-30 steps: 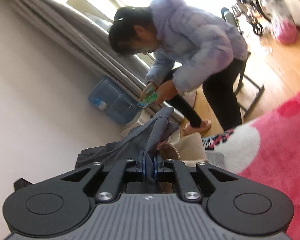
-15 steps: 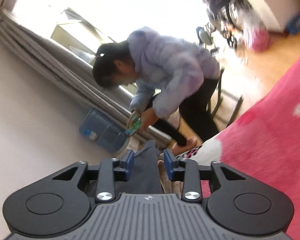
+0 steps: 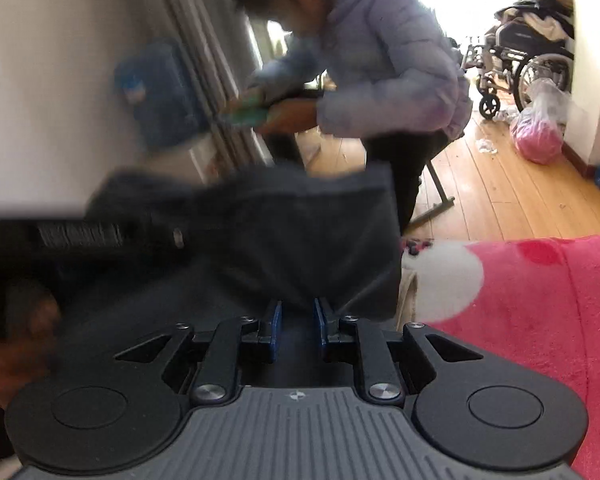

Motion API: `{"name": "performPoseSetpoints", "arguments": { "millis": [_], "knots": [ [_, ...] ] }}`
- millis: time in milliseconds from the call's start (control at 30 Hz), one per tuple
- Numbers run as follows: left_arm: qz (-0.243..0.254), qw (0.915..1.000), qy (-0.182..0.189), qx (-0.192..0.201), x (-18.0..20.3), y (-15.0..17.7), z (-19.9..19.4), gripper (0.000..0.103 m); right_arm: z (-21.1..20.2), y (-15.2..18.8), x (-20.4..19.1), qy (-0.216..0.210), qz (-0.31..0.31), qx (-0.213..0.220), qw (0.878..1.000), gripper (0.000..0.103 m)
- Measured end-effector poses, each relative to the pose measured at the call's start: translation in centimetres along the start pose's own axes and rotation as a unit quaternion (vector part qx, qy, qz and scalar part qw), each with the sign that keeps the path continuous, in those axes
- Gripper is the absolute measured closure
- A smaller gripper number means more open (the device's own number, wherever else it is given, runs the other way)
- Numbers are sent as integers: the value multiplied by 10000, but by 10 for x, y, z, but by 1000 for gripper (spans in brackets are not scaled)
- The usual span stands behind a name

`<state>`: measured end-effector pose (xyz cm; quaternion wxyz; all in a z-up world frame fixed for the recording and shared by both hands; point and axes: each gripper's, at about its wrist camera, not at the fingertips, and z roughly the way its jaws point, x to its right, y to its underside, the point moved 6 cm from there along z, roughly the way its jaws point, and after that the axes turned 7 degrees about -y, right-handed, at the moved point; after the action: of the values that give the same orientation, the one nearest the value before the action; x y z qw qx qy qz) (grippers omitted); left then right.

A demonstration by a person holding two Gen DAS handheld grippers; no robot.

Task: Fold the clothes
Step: 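Open the right gripper and lay the bundle flat on the stack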

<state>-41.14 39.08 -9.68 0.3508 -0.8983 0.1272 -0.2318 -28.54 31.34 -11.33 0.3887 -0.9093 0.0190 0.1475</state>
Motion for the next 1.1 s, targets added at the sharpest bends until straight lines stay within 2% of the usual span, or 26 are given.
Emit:
{"name": "performPoseSetpoints", "arguments": {
  "millis": [67,167,233,300,367,433,500,567,633,733,867,1000,1100],
  "knots": [
    [-39,10000,-2,23,-2,1,2,72,-10,2,-2,-70,-67,141,9999,83],
    [-102,9998,9,183,-4,-1,-11,71,-43,5,10,-372,284,596,9971,83],
    [-89,9993,-33,358,-5,-3,-31,69,-72,11,22,-471,498,905,9935,83],
    [219,9982,-117,542,-1,1,-58,67,-99,24,30,-484,664,1000,9916,83],
    [789,9942,-340,651,8,17,-84,64,-113,38,29,-496,719,916,9920,83],
    [1268,9892,-458,572,15,40,-100,64,-114,57,19,-498,616,720,9943,83],
    [1517,9869,-425,333,18,66,-105,64,-108,74,7,-471,473,474,9966,83],
    [1796,9821,-545,186,17,89,-102,64,-88,85,0,-237,419,234,9986,83],
    [2002,9768,-720,227,14,104,-95,63,-76,85,-1,-102,428,257,9987,83],
    [2044,9753,-782,291,15,104,-91,63,-89,78,-5,-66,441,304,9985,83],
    [2133,9738,-733,303,18,98,-114,62,-116,89,-10,-111,467,407,9980,83],
    [2102,9739,-855,92,7,115,-109,61,-88,110,2,-31,748,-19,9972,84],
    [2121,9715,-1052,104,15,118,-109,57,-96,113,2,-94,765,-86,9970,84]
  ]
}}
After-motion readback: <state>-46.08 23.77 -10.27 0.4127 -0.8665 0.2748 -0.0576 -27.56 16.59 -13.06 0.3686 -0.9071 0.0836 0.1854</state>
